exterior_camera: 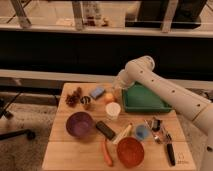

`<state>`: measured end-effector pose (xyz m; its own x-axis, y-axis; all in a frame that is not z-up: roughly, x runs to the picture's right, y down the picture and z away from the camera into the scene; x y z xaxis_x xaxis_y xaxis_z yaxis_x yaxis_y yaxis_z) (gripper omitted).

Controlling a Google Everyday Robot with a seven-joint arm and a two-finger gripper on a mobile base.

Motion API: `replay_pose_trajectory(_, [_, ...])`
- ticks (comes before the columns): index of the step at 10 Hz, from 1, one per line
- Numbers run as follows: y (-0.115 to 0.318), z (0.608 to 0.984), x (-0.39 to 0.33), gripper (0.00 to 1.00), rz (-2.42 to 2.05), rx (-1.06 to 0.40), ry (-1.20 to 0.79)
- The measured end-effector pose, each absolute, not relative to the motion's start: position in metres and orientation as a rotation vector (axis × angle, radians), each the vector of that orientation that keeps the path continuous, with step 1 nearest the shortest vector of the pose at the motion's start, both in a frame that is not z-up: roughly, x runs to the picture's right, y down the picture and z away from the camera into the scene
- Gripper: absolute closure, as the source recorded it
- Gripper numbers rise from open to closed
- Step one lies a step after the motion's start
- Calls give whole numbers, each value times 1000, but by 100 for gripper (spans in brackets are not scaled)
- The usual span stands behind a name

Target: Wipe tray with towel

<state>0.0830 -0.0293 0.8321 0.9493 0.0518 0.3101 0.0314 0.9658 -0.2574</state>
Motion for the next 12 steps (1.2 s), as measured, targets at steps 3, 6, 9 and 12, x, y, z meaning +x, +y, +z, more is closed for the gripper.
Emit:
replay_pose_trajectory(3, [-33, 836, 111, 100, 43, -261, -306])
replay_pose_trajectory(6, [-23, 843, 136, 100, 63, -280, -285])
replay_pose_trajectory(9, [1, 857, 145, 100, 60, -316, -261])
replay_pose_trajectory(12, [14, 868, 154, 100, 61, -342, -227])
